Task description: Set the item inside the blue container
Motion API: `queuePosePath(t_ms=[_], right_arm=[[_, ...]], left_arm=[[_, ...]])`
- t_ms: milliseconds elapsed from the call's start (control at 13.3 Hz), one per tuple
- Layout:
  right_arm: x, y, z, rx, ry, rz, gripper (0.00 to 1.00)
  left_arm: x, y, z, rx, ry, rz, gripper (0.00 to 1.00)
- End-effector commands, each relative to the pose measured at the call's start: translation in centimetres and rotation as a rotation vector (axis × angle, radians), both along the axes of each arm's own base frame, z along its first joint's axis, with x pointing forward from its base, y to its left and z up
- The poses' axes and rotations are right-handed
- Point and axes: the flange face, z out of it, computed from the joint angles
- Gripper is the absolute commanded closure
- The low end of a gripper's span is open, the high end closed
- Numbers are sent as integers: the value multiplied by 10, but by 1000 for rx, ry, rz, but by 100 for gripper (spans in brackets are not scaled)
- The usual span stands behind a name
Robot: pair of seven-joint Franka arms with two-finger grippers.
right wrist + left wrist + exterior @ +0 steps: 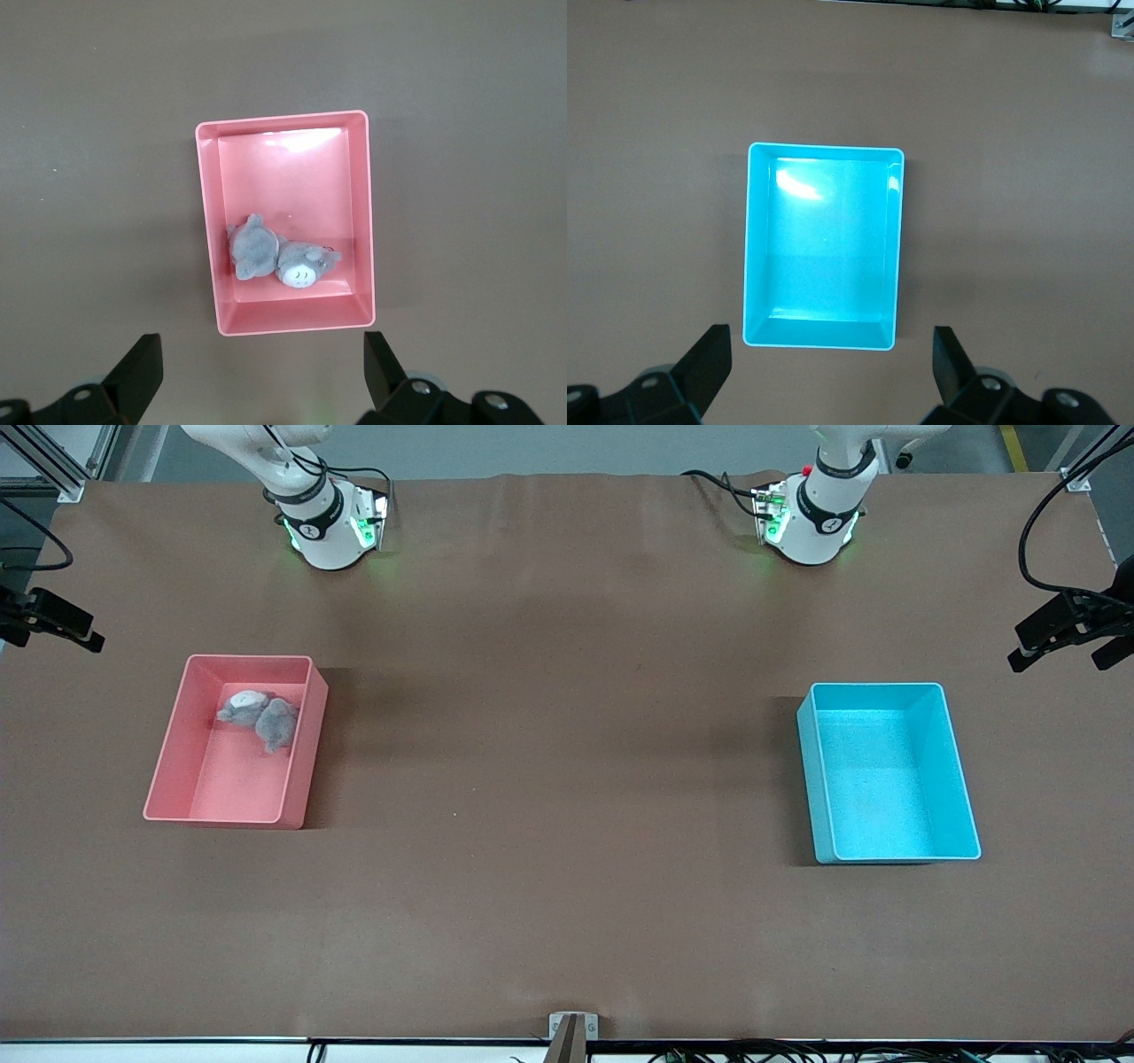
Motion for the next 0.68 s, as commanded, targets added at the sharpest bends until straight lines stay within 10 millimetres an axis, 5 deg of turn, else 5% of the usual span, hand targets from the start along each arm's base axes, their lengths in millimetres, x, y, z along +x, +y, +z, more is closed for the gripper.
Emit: queuePosePath(t_ms=[0,601], right_arm=[[-10,1,2,-23,-6,18,0],[-9,0,3,-23,-9,36,0]], left_arm=[[-1,-1,1,18,11,-11,0],[0,-1,1,18,11,-12,0]])
